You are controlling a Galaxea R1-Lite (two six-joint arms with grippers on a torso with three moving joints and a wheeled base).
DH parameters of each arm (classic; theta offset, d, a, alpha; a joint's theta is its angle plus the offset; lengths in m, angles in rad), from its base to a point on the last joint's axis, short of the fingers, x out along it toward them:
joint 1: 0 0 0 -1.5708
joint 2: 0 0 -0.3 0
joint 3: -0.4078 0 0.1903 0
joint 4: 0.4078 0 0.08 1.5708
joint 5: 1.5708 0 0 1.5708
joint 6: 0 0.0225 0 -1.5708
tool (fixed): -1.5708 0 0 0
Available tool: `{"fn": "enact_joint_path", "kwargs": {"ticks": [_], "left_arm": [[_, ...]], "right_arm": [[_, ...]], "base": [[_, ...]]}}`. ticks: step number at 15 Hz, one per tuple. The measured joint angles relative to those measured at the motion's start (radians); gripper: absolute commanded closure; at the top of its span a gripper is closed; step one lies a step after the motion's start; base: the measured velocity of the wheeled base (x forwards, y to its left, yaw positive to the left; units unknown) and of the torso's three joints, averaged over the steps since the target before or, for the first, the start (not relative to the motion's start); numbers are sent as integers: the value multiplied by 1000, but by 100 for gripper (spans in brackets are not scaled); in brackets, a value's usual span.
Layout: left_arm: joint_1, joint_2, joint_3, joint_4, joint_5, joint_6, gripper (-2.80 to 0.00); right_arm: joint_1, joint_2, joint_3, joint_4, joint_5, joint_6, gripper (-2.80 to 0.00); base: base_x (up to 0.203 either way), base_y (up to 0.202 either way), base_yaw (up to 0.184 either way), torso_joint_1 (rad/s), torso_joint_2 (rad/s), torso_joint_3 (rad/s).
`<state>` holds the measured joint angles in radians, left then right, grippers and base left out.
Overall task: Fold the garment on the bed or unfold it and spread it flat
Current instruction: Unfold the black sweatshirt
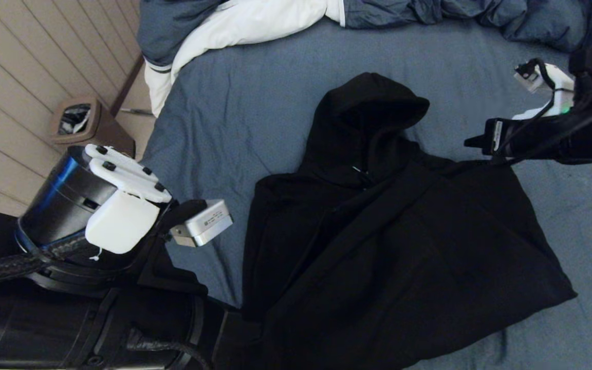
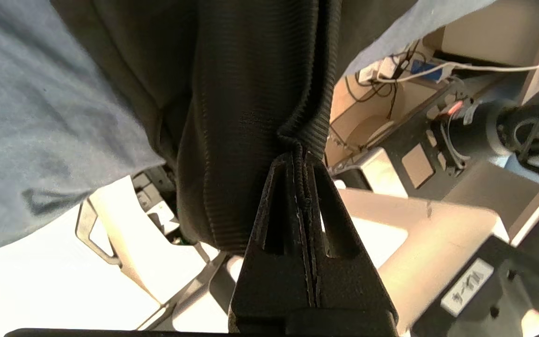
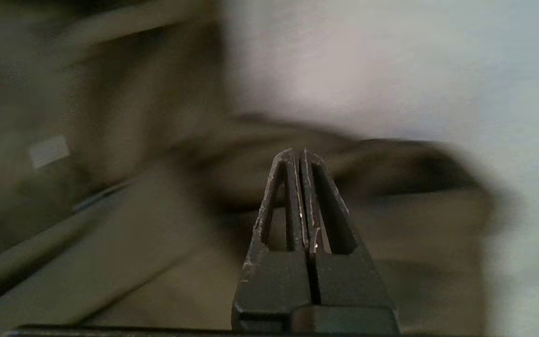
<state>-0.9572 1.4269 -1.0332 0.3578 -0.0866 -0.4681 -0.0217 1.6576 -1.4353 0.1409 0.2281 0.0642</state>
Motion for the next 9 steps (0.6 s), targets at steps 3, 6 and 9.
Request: {"fn": "enact_joint_path", "kwargs": {"ticks": [3, 6, 9], "left_arm": [[0, 27, -2, -61, 1, 0, 0], [0, 45, -1, -65, 3, 0, 0], [0, 51, -2, -65, 2, 0, 0]], "right_arm": [[61, -11, 82, -25, 63, -9, 0], [85, 5, 147, -125, 64, -29, 0], [99, 10, 189, -158, 58, -47, -280]], "base": [[0, 0, 0, 0, 0, 0], [0, 0, 0, 0, 0, 0], [0, 0, 0, 0, 0, 0]]}}
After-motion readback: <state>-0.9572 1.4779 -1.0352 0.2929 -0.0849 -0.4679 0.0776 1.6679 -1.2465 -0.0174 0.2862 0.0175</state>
